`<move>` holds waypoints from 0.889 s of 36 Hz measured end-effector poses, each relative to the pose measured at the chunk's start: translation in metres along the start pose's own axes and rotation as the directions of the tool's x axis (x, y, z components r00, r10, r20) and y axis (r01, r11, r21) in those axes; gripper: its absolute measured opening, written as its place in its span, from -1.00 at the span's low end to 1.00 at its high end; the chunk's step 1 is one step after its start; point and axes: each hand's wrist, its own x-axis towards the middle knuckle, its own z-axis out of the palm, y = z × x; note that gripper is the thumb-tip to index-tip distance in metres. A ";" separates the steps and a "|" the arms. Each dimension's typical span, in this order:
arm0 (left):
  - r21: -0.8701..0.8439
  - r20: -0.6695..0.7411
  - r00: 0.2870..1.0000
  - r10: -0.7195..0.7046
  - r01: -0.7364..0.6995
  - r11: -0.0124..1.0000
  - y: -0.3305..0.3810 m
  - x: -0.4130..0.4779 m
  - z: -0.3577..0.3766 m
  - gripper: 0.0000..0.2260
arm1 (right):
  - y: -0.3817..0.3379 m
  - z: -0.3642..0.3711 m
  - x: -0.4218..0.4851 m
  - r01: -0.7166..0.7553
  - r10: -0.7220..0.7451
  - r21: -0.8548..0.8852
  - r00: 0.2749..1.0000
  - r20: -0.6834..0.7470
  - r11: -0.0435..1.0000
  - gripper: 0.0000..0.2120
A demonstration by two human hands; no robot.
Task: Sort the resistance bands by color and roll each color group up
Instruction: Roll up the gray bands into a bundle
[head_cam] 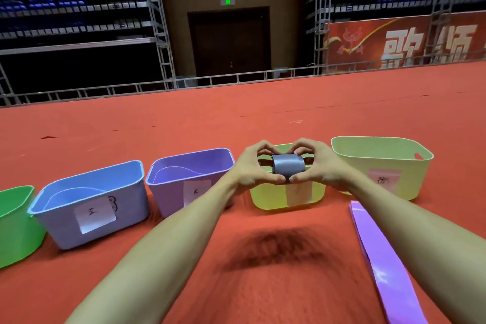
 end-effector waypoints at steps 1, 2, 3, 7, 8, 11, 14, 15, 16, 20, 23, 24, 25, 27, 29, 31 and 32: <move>-0.001 0.008 1.000 0.000 0.000 1.000 -0.003 0.011 0.000 -0.53 | 0.005 -0.004 0.008 -0.001 0.001 0.001 1.000 0.000 1.000 -0.51; -0.004 0.015 1.000 -0.001 0.001 1.000 -0.007 0.021 0.000 -0.54 | 0.010 -0.008 0.016 -0.004 0.004 0.009 1.000 -0.001 1.000 -0.50; -0.005 0.022 1.000 -0.001 0.001 1.000 -0.011 0.031 0.000 -0.55 | 0.015 -0.011 0.024 -0.005 0.005 0.020 1.000 -0.002 1.000 -0.50; -0.004 0.051 0.999 0.001 -0.001 1.000 -0.025 0.069 -0.001 -0.56 | 0.034 -0.024 0.053 -0.013 0.013 0.011 1.000 -0.002 1.000 -0.50; -0.005 0.056 0.998 -0.004 0.004 1.000 -0.029 0.078 -0.001 -0.56 | 0.039 -0.027 0.059 -0.014 0.014 0.005 1.000 -0.003 1.000 -0.50; -0.007 0.070 0.997 -0.021 0.022 1.000 -0.042 0.100 0.000 -0.57 | 0.052 -0.031 0.076 -0.023 0.023 -0.006 1.000 0.004 1.000 -0.52; 0.014 0.069 0.997 -0.016 0.016 1.000 -0.053 0.116 0.003 -0.61 | 0.063 -0.035 0.090 -0.039 0.039 -0.003 0.999 0.017 0.999 -0.55; 0.025 0.070 0.997 -0.013 0.011 1.000 -0.056 0.121 0.004 -0.61 | 0.066 -0.036 0.094 -0.042 0.042 -0.007 0.999 0.016 0.999 -0.56; 0.036 0.073 0.997 -0.010 0.008 0.999 -0.059 0.126 0.004 -0.61 | 0.069 -0.037 0.098 -0.044 0.044 -0.016 0.999 0.012 0.999 -0.56; 0.071 0.066 0.998 -0.002 -0.002 0.997 -0.071 0.146 0.003 -0.61 | 0.081 -0.035 0.117 -0.052 0.052 -0.029 0.999 -0.012 0.998 -0.55; 0.117 0.079 0.996 -0.035 0.026 0.993 -0.081 0.158 0.003 -0.59 | 0.091 -0.035 0.129 -0.075 0.076 -0.057 0.997 0.027 0.996 -0.52; 0.132 0.084 0.995 -0.050 0.038 0.991 -0.084 0.160 0.003 -0.58 | 0.094 -0.034 0.132 -0.083 0.087 -0.074 0.995 0.050 0.994 -0.52; 0.143 0.092 0.994 -0.066 0.052 0.988 -0.087 0.162 0.004 -0.57 | 0.098 -0.034 0.135 -0.089 0.096 -0.090 0.993 0.075 0.992 -0.51; 0.165 0.115 0.989 -0.091 0.072 0.984 -0.093 0.164 0.007 -0.53 | 0.107 -0.032 0.140 -0.097 0.112 -0.127 0.986 0.120 0.987 -0.49; 0.204 0.138 0.985 -0.098 0.069 0.977 -0.099 0.167 0.009 -0.51 | 0.115 -0.028 0.143 -0.106 0.131 -0.160 0.979 0.154 0.981 -0.46; 0.248 0.156 0.982 -0.102 0.061 0.967 -0.104 0.169 0.013 -0.50 | 0.123 -0.026 0.145 -0.117 0.149 -0.176 0.973 0.176 0.977 -0.45; 0.267 0.163 0.981 -0.105 0.058 0.962 -0.106 0.169 0.015 -0.51 | 0.126 -0.025 0.145 -0.124 0.157 -0.181 0.970 0.183 0.976 -0.45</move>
